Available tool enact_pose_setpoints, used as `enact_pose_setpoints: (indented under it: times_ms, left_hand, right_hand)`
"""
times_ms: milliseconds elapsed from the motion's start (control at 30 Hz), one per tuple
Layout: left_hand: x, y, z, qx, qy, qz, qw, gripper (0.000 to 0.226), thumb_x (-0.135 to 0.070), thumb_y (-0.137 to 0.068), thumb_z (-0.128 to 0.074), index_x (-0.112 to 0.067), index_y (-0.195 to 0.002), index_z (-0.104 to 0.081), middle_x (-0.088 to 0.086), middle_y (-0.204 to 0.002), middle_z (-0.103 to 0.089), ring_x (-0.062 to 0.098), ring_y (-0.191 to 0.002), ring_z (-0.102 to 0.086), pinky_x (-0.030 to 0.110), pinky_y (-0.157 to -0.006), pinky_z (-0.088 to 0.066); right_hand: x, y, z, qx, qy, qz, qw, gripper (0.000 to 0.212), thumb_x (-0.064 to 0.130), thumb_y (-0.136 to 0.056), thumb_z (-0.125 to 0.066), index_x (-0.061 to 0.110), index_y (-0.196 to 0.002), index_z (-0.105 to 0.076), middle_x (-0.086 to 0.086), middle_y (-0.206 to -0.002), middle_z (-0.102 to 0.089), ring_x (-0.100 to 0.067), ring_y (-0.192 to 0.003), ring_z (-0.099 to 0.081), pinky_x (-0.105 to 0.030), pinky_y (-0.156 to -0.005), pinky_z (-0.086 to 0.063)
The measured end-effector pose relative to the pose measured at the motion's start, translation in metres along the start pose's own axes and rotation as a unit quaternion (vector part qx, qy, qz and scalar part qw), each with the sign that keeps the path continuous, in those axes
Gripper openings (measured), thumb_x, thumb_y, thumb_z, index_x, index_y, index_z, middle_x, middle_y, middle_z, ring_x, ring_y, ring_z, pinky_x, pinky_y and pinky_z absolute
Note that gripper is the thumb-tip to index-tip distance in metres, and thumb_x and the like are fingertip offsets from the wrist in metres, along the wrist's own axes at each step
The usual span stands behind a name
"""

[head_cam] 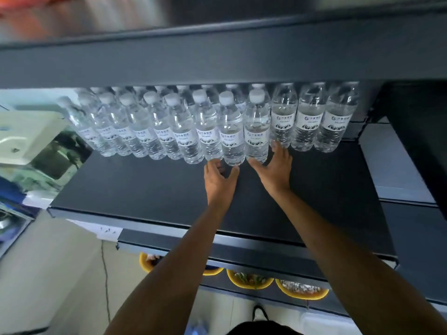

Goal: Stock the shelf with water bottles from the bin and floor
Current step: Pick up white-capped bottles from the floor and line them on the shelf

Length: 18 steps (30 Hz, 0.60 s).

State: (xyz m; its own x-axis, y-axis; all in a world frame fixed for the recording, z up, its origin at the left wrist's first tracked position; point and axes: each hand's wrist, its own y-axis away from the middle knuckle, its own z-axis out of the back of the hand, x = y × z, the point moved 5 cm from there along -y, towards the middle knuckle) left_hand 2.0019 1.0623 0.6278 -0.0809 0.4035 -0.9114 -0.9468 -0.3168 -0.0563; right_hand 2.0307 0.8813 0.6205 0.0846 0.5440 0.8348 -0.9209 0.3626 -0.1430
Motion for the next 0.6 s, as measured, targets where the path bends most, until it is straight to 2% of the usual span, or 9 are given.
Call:
enact_pose_setpoints:
  times_ms: [133,233,300,433,533,600]
  left_hand:
    - [0.01,0.034,0.029,0.01,0.046,-0.012,0.999,0.036,-0.031,-0.1,-0.062,-0.014,-0.131,-0.054,-0.003,-0.122,-0.051,0.007,-0.104,-0.058,0.028,-0.096,-0.05]
    - [0.026,0.066,0.064,-0.002,0.081,-0.008,0.997,0.034,-0.031,-0.103,-0.059,-0.015,-0.134,-0.055,-0.002,-0.126,-0.055,0.0,-0.107,-0.059,0.013,-0.091,-0.045]
    - [0.044,0.091,0.096,-0.045,0.09,-0.011,0.995,0.034,-0.034,-0.102,-0.059,-0.017,-0.131,-0.057,-0.001,-0.125,-0.059,0.005,-0.111,-0.059,0.014,-0.092,-0.044]
    - [0.094,0.139,0.172,-0.168,0.105,0.039,0.98,0.031,-0.037,-0.099,-0.061,-0.021,-0.125,-0.058,-0.005,-0.126,-0.061,0.011,-0.119,-0.056,0.024,-0.099,-0.041]
    - [0.151,0.176,0.223,-0.213,0.095,0.099,0.967,0.034,-0.043,-0.096,-0.063,-0.026,-0.125,-0.056,-0.002,-0.124,-0.063,0.017,-0.116,-0.06,0.031,-0.099,-0.046]
    - [0.191,0.211,0.254,-0.25,0.099,0.136,0.953,0.04,-0.048,-0.092,-0.062,-0.023,-0.124,-0.057,-0.003,-0.117,-0.065,0.007,-0.11,-0.062,0.024,-0.097,-0.047]
  right_hand:
    - [0.017,0.05,0.0,-0.036,-0.067,-0.045,0.996,0.087,0.035,-0.08,-0.084,0.007,-0.151,-0.042,-0.018,-0.15,-0.042,-0.039,-0.139,-0.039,-0.056,-0.114,-0.034]
    - [0.036,0.109,-0.014,-0.023,-0.118,0.0,0.993,0.075,0.036,-0.082,-0.079,0.01,-0.145,-0.048,-0.013,-0.143,-0.048,-0.032,-0.134,-0.044,-0.056,-0.111,-0.039]
    - [0.055,0.15,-0.025,-0.003,-0.145,0.062,0.988,0.065,0.039,-0.082,-0.071,0.01,-0.138,-0.053,-0.008,-0.136,-0.053,-0.024,-0.127,-0.047,-0.05,-0.108,-0.042]
    - [0.088,0.236,-0.055,0.084,-0.156,0.194,0.965,0.052,0.03,-0.088,-0.069,0.005,-0.133,-0.058,-0.007,-0.131,-0.06,-0.021,-0.123,-0.053,-0.035,-0.105,-0.043]
    - [0.093,0.298,-0.086,0.178,-0.152,0.233,0.944,0.047,0.02,-0.089,-0.072,0.005,-0.132,-0.058,-0.007,-0.129,-0.06,-0.025,-0.122,-0.055,-0.041,-0.105,-0.045]
    - [0.086,0.337,-0.109,0.243,-0.137,0.24,0.93,0.045,0.016,-0.09,-0.071,0.006,-0.131,-0.058,-0.008,-0.127,-0.06,-0.025,-0.12,-0.056,-0.046,-0.102,-0.047]
